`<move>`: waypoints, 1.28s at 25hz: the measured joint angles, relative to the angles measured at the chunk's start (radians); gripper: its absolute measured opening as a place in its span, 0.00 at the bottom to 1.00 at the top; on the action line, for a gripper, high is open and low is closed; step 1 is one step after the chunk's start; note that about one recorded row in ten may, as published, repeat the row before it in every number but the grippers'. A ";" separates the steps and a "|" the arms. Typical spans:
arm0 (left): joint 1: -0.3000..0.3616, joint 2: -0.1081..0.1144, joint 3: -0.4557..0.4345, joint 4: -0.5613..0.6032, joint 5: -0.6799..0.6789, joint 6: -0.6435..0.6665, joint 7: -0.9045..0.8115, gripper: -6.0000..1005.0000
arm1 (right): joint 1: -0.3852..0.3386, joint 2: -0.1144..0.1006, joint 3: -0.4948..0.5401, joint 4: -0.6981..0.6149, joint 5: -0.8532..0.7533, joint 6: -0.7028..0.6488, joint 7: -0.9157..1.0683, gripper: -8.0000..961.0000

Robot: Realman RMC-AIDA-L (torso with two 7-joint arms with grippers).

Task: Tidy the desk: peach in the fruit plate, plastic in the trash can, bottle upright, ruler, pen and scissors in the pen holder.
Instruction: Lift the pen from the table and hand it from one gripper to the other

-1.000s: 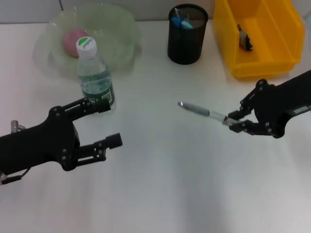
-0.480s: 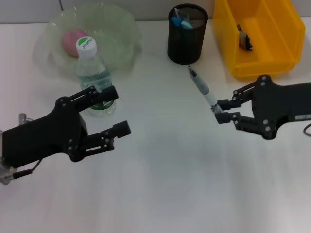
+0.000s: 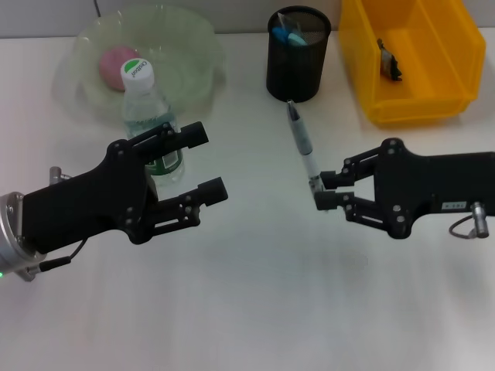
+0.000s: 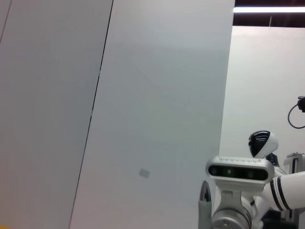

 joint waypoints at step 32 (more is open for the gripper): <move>-0.056 -0.004 0.017 -0.046 -0.004 -0.054 0.044 0.74 | 0.106 0.005 -0.012 0.174 -0.026 0.057 -0.030 0.18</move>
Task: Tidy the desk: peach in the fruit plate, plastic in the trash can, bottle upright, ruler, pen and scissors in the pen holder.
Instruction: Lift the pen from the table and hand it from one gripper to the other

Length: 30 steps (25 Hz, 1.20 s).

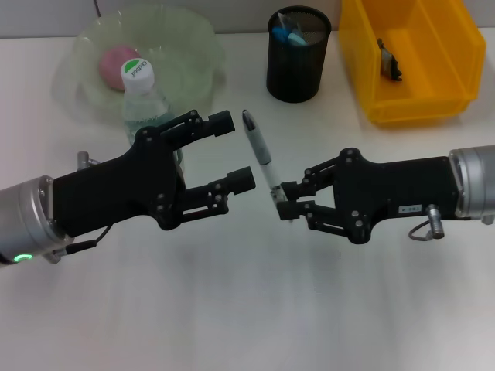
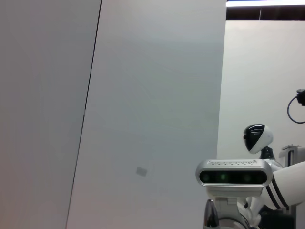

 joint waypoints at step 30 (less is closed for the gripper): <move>-0.019 -0.002 0.017 -0.051 0.008 -0.067 0.037 0.52 | 0.027 -0.002 -0.026 0.045 -0.004 0.044 -0.017 0.19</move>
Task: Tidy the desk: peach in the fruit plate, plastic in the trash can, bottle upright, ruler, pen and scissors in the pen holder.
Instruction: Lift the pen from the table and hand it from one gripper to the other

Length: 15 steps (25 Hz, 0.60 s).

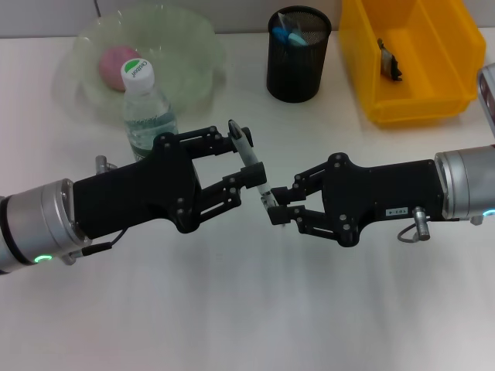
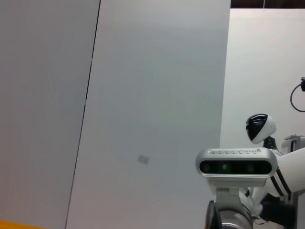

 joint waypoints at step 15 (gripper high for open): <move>-0.006 0.000 0.000 -0.024 0.001 -0.034 0.000 0.19 | 0.001 -0.003 -0.013 -0.002 0.001 -0.003 0.005 0.20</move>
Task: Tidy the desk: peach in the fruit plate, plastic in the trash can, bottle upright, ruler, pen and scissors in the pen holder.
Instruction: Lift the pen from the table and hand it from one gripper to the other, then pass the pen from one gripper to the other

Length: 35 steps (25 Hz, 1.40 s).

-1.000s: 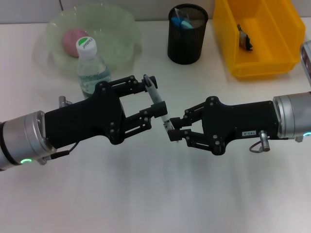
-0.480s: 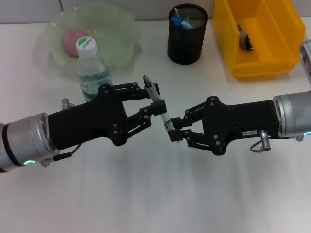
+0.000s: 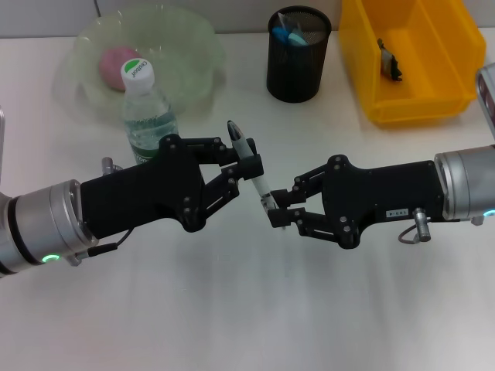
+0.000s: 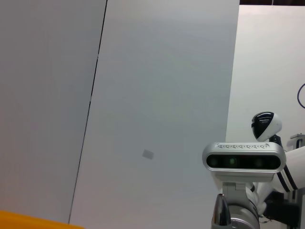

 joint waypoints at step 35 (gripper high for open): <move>0.004 0.002 -0.010 -0.011 -0.053 0.030 -0.007 0.16 | -0.085 0.000 0.012 -0.075 0.128 -0.062 0.018 0.74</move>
